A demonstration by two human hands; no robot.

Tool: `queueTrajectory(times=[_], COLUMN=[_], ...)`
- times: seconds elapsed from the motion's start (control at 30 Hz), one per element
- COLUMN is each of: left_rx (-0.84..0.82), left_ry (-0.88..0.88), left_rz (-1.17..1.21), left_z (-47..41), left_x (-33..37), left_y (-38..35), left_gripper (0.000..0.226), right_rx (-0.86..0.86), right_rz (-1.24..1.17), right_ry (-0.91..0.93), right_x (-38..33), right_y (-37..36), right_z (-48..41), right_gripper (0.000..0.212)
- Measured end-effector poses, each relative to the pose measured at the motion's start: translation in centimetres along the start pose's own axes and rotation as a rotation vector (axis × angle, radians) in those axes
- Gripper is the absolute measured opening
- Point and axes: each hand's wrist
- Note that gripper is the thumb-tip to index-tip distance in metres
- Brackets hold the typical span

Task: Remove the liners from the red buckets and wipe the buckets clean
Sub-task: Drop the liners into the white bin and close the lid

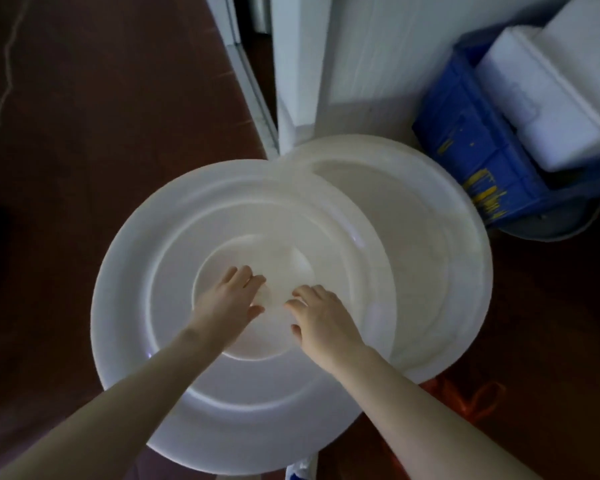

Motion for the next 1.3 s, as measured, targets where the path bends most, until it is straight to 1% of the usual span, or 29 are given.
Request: queueTrajectory(times=[0.1, 0.27, 0.43, 0.6, 0.7, 0.8, 0.87, 1.0, 1.17, 1.3], left_rx=[0.066, 0.138, 0.195, 0.215, 0.22, 0.193, 0.187, 0.165, 0.12, 0.043], left_ry=[0.117, 0.323, 0.522, 0.636, 0.676, 0.698, 0.711, 0.759, 0.742, 0.767], left_rz=[0.048, 0.108, 0.149, 0.17, 0.196, 0.245, 0.281, 0.339, 0.372, 0.416], left_z=[5.4, 14.7, 23.3, 27.5, 27.3, 25.1, 22.7, 17.4, 12.0, 9.5], left_x=[-2.4, -7.5, -13.2, -18.3, -21.0, -23.0, -24.4, -26.4, -28.0, -28.8], left_y=[-0.7, -2.7, -7.0, -13.9, -19.6, -26.5, -31.2, -40.0, -47.9, -50.3], left_gripper=[0.052, 0.05, 0.048, 0.048, 0.049, 0.047, 0.045, 0.04, 0.04, 0.041], right_rx=[-0.066, -0.138, -0.186, -0.241, -0.245, -0.215, -0.197, -0.234, -0.258, -0.321], right_rz=[0.083, 0.119, 0.15, 0.148, 0.181, 0.201, 0.221, 0.259, 0.28, 0.273], right_ry=[0.096, 0.304, 0.499, 0.515, 0.479, 0.399, 0.324, 0.212, 0.143, 0.102], right_x=[-3.3, -10.2, -17.2, -21.2, -20.9, -19.2, -17.3, -12.1, -6.4, -3.8], right_y=[-2.1, -6.7, -11.8, -18.8, -24.8, -31.5, -36.0, -43.7, -49.2, -50.5], right_z=[0.8, -0.1, -2.5, -5.4, -7.6, -9.8, -11.5, -14.8, -18.2, -19.3], right_gripper=[0.04, 0.052, 0.052, 0.051, 0.052, 0.049, 0.05, 0.057, 0.063, 0.066])
Point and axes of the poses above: each hand's wrist, its own z-axis away from the middle knuckle, its own y-axis out of the back of the hand, x = y × z, and after that the axes turned 3 degrees about -x, right-handed
